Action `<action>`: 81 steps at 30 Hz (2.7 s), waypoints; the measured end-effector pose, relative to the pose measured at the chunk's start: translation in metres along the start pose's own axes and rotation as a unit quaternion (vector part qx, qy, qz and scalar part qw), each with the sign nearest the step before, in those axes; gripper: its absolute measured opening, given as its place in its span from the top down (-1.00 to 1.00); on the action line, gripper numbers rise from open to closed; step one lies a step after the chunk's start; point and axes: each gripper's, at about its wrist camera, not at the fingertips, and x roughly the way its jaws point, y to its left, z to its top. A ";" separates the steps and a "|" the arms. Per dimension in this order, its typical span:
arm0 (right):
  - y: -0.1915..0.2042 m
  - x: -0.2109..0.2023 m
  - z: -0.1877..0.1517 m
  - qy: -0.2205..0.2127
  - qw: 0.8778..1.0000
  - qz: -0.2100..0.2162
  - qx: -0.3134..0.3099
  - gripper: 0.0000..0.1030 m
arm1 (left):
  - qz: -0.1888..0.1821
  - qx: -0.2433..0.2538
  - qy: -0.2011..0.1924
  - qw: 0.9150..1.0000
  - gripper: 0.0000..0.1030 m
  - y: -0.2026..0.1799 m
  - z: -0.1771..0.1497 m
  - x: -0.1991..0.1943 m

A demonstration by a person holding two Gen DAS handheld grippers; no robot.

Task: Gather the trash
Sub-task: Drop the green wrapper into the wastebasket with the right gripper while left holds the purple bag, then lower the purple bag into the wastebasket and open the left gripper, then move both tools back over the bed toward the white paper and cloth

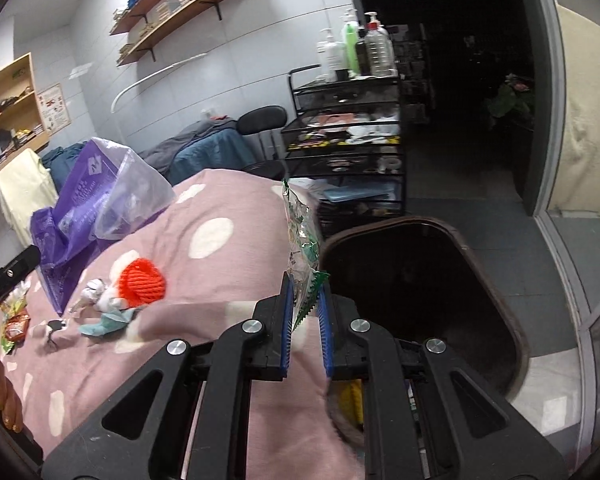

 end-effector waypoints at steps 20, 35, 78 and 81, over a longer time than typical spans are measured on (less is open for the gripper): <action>-0.079 0.034 -0.048 0.058 0.991 -0.118 0.027 -0.17 | -0.037 0.053 0.047 0.997 0.94 -0.055 -0.021 0.041; -0.102 -0.006 -0.056 0.025 0.987 -0.128 0.092 -0.43 | -0.054 0.081 0.079 0.992 0.94 -0.084 -0.027 0.070; -0.140 -0.048 -0.052 -0.017 0.976 -0.161 0.145 -0.65 | -0.062 0.194 0.084 0.975 -0.89 -0.152 -0.039 0.098; -0.135 -0.046 -0.051 -0.015 0.978 -0.155 0.140 -0.66 | -0.061 0.185 0.081 0.978 -0.89 -0.142 -0.036 0.087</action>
